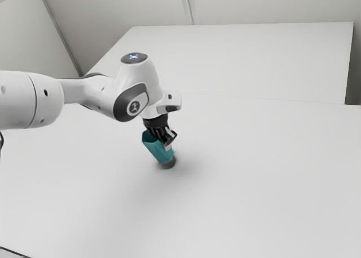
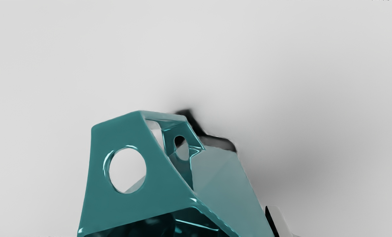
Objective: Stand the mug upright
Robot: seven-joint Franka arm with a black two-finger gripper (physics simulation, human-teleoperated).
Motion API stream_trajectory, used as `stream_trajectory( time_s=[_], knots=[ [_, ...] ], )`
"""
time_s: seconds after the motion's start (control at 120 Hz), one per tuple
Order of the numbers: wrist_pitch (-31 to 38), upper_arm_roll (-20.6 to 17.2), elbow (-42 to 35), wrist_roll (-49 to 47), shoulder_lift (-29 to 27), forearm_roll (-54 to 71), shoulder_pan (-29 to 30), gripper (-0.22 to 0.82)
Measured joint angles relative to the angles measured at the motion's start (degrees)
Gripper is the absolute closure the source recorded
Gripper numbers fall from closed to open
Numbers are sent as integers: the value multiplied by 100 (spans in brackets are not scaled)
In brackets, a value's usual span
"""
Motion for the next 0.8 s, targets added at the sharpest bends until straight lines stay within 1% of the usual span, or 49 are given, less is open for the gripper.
stream_trajectory(
  time_s=[0.2,0.475,0.5,0.625,0.675,0.733,0.8],
  knots=[
    [138,-4,-75,-451,74,357,193,77],
    [194,2,-87,-884,280,663,213,78],
    [196,2,-87,-910,283,670,213,75],
    [189,-6,-87,-992,217,654,209,47],
    [168,-11,-83,-1020,118,650,205,37],
    [108,-29,-80,-1050,-48,648,202,28],
    [-4,-52,-66,-1081,-266,644,185,21]
  ],
)
